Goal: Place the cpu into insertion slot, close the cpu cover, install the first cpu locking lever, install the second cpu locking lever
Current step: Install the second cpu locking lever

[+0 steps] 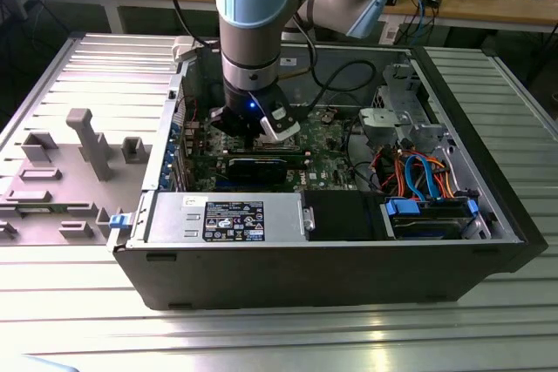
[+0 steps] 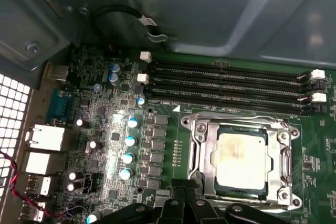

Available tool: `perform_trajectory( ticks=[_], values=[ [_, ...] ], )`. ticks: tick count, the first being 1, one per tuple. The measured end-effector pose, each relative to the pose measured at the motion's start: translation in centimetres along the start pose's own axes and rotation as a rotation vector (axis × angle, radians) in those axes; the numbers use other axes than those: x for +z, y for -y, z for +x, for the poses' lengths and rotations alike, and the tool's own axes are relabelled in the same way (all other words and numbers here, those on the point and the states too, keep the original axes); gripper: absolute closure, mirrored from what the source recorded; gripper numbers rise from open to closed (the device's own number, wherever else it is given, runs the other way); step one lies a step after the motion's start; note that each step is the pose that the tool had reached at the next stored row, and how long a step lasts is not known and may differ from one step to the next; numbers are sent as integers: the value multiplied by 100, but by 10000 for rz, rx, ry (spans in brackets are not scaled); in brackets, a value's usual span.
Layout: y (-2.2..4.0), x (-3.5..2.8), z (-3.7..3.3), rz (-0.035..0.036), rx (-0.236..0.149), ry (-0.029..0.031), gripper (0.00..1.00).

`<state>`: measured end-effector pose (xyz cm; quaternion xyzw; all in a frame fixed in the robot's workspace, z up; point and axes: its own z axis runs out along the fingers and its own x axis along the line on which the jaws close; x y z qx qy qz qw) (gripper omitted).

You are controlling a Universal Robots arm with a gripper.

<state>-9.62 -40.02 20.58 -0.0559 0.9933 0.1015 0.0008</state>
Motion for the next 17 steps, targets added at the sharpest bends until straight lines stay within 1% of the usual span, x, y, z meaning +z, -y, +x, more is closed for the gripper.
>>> perform_trajectory(
  ticks=[2, 3, 4, 7, 8, 9, 10, 11, 13, 14, 17],
  values=[
    [8, 7, 1, -71, -24, 4, 89],
    [12, 9, 1, -125, -35, 7, 89],
    [10, 0, 2, -135, -44, 19, 89],
    [-25, -174, 1, -132, -47, 30, 89],
    [-42, -252, 0, -132, -46, 30, 89],
    [-60, -346, -1, -133, -45, 30, 89],
    [-66, -382, -4, -134, -46, 29, 89],
    [-64, -399, -11, -137, -45, 21, 89],
    [-57, -412, -52, -154, -29, -51, 89],
    [-56, -422, -65, -155, -25, -70, 89],
    [-67, -487, -91, -160, -19, -94, 89]
  ],
)
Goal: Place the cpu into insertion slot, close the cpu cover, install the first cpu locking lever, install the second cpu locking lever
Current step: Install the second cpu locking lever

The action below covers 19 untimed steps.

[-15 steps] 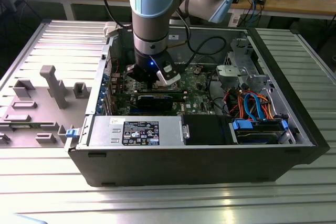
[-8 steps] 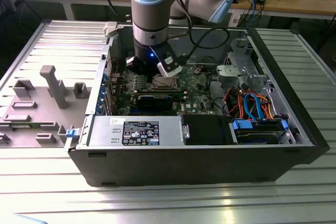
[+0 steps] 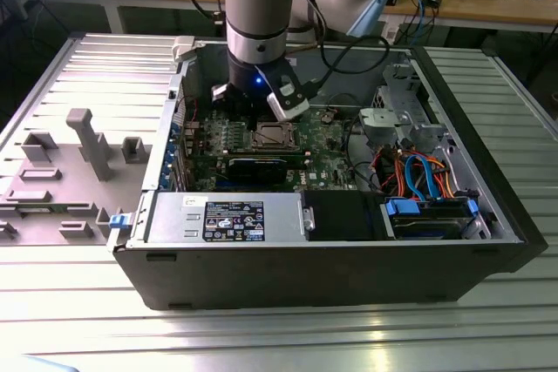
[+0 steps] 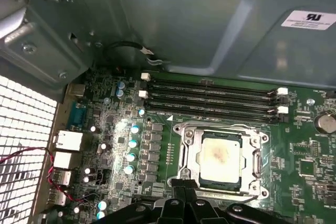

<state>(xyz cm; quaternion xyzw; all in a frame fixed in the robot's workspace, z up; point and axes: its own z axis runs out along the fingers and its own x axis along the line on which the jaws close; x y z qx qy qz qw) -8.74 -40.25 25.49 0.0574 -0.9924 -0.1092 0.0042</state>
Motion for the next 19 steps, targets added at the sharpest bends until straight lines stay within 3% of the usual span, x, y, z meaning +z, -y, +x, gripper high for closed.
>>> perform_trajectory(
  ticks=[3, 7, 8, 13, 15, 19],
  values=[
    [4, -56, -9, -7, 5, -16, 89],
    [108, -78, -2, -34, 12, -51, 89],
    [176, -83, -13, -94, 25, -108, 89],
    [199, -71, -129, -301, 67, -294, 89],
    [212, -54, -197, -346, 95, -420, 89],
    [222, -19, -194, -362, 103, -447, 89]
  ],
)
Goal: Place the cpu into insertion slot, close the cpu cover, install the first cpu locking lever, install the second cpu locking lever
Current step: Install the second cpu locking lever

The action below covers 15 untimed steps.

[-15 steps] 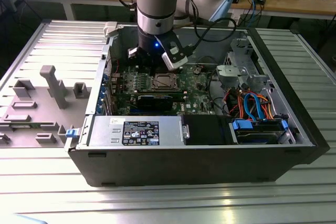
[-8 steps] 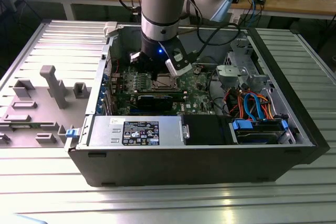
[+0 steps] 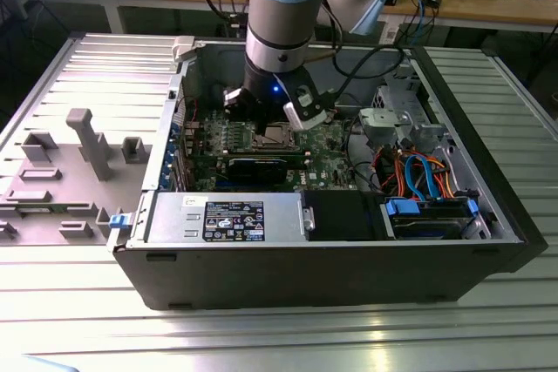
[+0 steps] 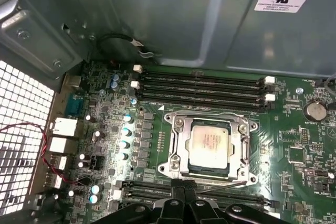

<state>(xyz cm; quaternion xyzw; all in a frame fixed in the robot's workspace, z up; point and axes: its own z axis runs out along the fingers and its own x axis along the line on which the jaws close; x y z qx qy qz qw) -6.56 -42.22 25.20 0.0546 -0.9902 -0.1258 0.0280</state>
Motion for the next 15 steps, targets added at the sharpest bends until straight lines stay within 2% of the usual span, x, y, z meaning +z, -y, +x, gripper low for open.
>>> perform_trajectory(
  ticks=[7, 10, 15],
  values=[
    [17, 96, 63, 0, 0, 0, 89],
    [28, 162, 108, 0, 0, 0, 89],
    [39, 239, 141, 1, 1, -1, 89]
  ],
)
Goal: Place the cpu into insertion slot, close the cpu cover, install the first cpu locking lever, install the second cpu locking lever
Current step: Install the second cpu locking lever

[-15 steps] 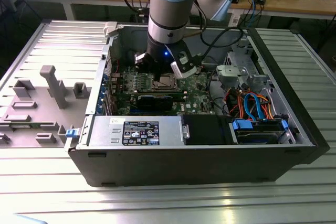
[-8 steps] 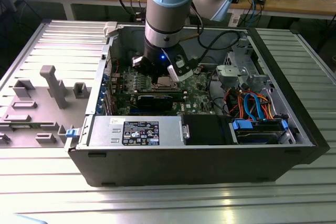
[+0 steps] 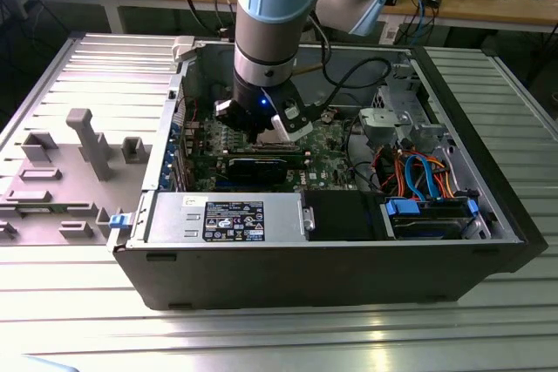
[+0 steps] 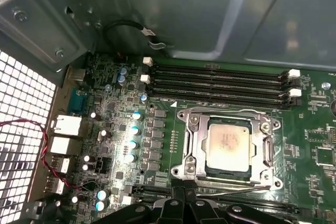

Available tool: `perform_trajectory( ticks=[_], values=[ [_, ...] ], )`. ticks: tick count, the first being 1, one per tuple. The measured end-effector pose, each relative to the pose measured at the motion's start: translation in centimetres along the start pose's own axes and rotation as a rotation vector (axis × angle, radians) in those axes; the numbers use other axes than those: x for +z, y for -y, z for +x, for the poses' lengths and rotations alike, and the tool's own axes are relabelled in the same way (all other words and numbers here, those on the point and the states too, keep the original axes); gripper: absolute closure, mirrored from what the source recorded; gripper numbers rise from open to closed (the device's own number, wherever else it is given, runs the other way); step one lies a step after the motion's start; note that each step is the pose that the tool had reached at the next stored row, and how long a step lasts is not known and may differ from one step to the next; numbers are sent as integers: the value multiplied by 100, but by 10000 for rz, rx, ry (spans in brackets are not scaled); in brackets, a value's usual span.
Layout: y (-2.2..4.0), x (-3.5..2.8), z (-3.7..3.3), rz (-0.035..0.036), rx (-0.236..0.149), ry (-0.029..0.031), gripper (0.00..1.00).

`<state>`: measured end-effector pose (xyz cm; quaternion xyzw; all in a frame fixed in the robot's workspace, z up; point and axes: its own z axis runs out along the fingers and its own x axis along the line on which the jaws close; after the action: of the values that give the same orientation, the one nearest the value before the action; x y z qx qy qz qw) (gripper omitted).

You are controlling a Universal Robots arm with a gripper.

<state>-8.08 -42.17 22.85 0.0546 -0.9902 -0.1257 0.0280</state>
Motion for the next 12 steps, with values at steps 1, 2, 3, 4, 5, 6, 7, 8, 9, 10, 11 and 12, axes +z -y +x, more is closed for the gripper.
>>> perform_trajectory(
  ticks=[1, 2, 3, 4, 5, 6, 7, 8, 9, 10, 11, 12],
  values=[
    [3, 18, 2, -1, 0, 0, 89],
    [6, 34, 5, -1, 0, 0, 89],
    [9, 47, 7, -1, 0, 1, 89],
    [14, 70, 12, -1, 0, 1, 89],
    [20, 93, 16, -1, -1, 1, 89],
    [26, 121, 16, -2, -3, 1, 89],
    [30, 134, 16, -2, -3, 1, 89],
    [34, 148, 16, -1, -1, 1, 89],
    [39, 172, 15, 0, 0, 0, 89],
    [38, 204, 14, 1, 2, 0, 89],
    [29, 225, 11, 2, 0, -1, 89],
    [18, 235, 9, 0, 0, 1, 89]
  ],
)
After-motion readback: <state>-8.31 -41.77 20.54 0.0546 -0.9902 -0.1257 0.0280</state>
